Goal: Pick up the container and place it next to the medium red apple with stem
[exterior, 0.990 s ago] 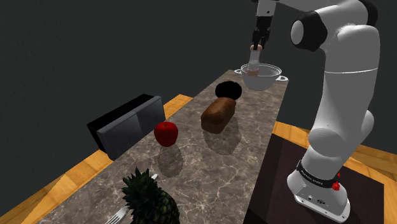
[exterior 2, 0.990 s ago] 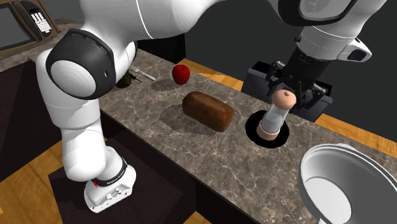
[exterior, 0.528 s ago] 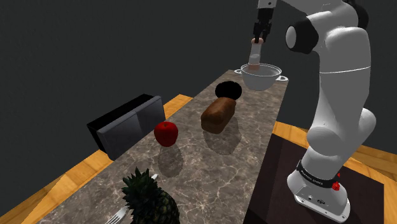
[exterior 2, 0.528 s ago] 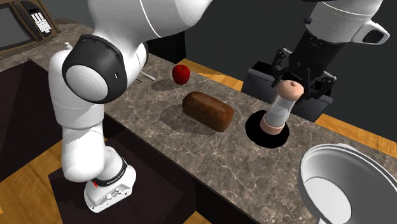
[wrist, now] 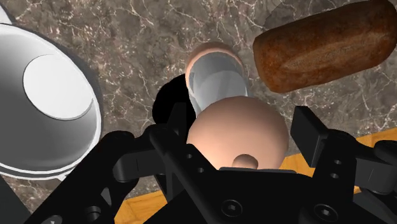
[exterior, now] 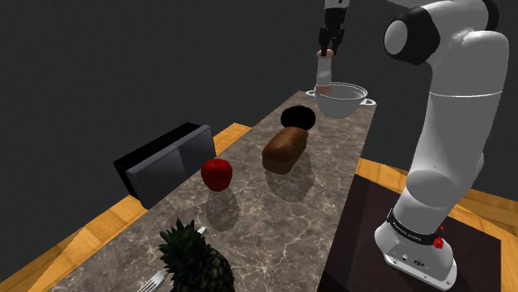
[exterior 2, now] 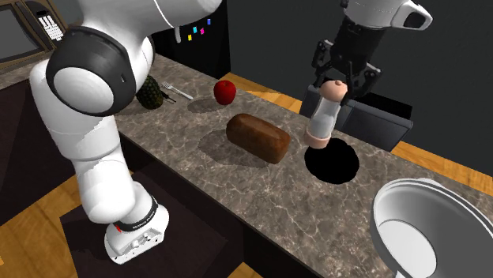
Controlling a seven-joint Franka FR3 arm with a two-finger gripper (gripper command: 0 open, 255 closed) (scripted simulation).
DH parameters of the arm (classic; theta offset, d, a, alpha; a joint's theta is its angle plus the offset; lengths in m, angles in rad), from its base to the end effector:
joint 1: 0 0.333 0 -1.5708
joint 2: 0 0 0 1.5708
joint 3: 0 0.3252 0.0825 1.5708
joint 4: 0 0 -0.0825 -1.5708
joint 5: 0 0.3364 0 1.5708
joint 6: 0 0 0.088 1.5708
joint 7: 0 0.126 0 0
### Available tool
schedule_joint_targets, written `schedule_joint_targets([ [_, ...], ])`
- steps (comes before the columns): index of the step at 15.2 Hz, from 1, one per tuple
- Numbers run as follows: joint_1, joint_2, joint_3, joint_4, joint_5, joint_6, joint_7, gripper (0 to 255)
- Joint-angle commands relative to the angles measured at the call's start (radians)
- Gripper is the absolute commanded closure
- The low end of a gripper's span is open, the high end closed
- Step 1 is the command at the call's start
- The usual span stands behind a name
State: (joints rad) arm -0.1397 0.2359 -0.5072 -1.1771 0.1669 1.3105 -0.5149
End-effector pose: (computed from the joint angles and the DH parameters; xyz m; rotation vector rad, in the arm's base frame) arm 0.4708 -0.2730 0.6428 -3.0559 0.1337 0.0560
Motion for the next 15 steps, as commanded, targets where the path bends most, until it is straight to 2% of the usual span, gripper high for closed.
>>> schedule_joint_targets([
  [1, 0.056, -0.061, 0.018, -0.081, -0.030, 0.031, 0.059, 255],
  [8, 0.179, -0.170, 0.098, -0.210, -0.074, 0.076, 0.247, 255],
  [15, 0.275, -0.213, 0.184, -0.262, -0.084, 0.101, 0.426, 255],
])
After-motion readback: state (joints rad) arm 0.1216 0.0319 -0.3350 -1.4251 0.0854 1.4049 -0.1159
